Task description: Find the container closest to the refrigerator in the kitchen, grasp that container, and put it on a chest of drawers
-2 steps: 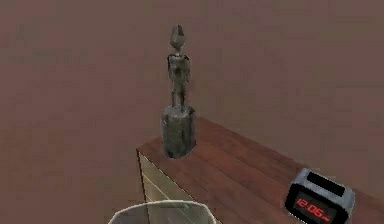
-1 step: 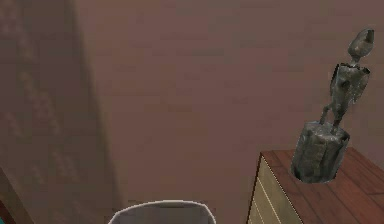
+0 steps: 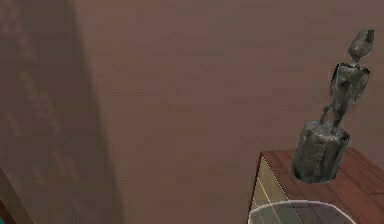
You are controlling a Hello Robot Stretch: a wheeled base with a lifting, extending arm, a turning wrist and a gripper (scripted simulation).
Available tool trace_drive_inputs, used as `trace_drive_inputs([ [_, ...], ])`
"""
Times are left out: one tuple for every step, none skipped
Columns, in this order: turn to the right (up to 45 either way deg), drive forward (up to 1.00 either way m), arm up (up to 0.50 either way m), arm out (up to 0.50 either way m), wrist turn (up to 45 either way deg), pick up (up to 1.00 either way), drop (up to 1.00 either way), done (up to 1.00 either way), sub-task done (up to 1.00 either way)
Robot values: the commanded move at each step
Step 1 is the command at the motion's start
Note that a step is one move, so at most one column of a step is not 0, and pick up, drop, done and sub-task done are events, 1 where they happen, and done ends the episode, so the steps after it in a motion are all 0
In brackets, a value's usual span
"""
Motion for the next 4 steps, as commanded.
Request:
trace_drive_inputs([
  [0.0,0.0,0.0,0.0,45.0,0.0,0.0,0.0,0.0],
  [0.0,0.0,0.0,0.0,45.0,0.0,0.0,0.0,0.0],
  [0.0,0.0,0.0,0.0,18.0,0.0,0.0,0.0,0.0],
  [0.0,0.0,-0.28,0.0,0.0,0.0,0.0,0.0,0.0],
])
